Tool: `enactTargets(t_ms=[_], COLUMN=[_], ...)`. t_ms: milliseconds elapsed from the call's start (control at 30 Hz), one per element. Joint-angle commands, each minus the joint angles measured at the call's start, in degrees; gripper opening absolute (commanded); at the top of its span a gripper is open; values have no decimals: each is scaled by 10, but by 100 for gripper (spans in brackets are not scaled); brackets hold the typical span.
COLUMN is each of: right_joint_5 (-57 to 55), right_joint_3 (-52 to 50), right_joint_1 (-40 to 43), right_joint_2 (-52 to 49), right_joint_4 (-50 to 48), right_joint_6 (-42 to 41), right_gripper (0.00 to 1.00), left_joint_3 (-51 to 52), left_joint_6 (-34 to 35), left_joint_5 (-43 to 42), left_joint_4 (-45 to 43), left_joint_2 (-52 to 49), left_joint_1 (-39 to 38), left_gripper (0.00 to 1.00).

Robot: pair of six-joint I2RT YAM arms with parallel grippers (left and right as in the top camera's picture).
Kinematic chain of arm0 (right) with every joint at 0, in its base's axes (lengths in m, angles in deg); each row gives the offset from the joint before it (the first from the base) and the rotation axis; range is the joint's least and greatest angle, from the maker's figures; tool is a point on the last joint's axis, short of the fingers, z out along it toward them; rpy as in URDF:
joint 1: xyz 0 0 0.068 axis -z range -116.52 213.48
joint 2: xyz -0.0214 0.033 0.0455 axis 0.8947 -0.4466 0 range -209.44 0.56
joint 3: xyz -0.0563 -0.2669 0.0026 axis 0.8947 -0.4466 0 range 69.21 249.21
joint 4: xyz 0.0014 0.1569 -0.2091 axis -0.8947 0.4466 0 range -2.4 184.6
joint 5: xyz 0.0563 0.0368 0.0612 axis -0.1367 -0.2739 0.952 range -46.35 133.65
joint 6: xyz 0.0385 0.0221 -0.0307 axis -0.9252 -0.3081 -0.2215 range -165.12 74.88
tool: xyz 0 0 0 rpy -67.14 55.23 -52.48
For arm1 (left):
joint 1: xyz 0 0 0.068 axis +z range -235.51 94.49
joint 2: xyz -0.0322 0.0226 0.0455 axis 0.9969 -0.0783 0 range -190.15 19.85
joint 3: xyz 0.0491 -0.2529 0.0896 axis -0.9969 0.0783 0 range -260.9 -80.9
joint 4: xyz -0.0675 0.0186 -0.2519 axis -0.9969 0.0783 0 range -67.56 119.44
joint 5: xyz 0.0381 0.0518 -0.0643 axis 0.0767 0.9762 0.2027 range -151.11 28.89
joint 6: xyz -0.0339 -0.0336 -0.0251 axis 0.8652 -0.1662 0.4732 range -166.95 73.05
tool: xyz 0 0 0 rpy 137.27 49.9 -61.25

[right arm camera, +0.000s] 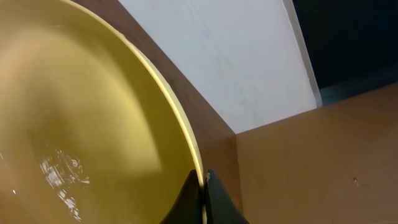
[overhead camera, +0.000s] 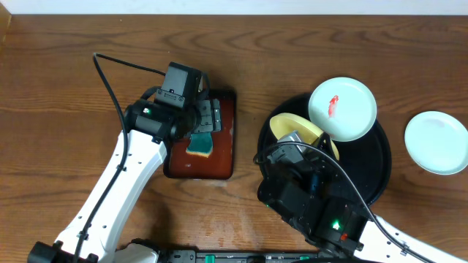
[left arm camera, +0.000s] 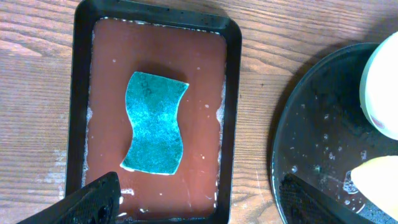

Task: Clean dirty plates on tray and stack at the side
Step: 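Lift the yellow plate edge with the right gripper, tilting it up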

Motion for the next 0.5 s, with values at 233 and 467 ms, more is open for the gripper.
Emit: enactTargets(t_ms=[233, 467], right_joint_5=[-21, -21], right_joint_3=[-1, -1], right_joint_1=[-3, 6], right_joint_2=[5, 5], right_joint_4=[-2, -4], right_joint_6=[0, -7], right_gripper=[1, 1], left_joint_3=[-5, -5], left_joint_6=[-5, -5], left_joint_5=[-1, -1], left_joint_4=[2, 2], left_joint_2=[0, 0], left_joint_1=[3, 3], left_gripper=[82, 82])
